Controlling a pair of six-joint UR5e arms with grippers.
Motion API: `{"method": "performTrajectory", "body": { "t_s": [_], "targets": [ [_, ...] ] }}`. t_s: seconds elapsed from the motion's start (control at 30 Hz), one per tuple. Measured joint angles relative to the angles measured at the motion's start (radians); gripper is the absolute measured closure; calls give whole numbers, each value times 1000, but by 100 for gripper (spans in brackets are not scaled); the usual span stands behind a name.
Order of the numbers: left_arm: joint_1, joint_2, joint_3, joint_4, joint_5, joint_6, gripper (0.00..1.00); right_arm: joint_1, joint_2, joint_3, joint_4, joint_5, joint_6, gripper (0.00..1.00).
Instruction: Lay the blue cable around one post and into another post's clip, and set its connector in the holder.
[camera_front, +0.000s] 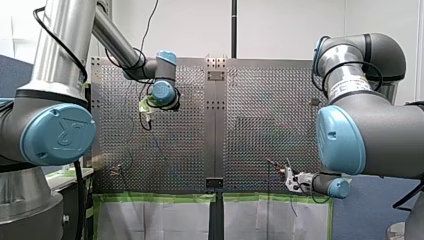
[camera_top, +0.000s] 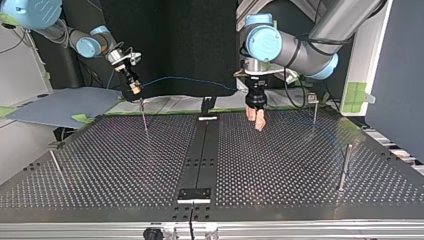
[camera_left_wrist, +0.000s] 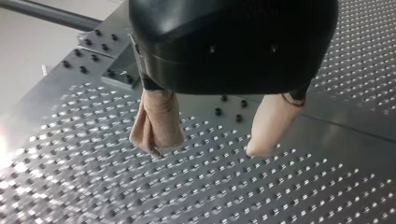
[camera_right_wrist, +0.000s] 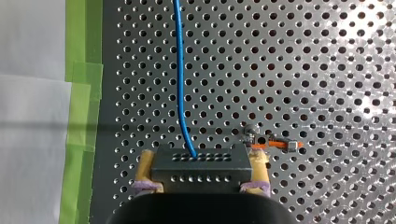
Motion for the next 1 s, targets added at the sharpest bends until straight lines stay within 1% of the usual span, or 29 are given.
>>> {"method": "performTrajectory", "body": {
  "t_s": [0.37, 0.57, 0.77, 1.0],
  "targets": [
    [-93, -93, 0, 93, -93, -2, 0, 0, 0, 0, 0, 0, 0, 100],
    [-139, -139, 0, 139, -132, -4, 0, 1, 0, -3, 2, 0, -3, 100],
    [-188, -188, 0, 188, -140, -6, 0, 1, 0, -3, 5, 0, -10, 100],
    [-250, -250, 0, 250, -136, -7, 0, 2, 0, -3, 7, 0, -14, 100]
  ]
}}
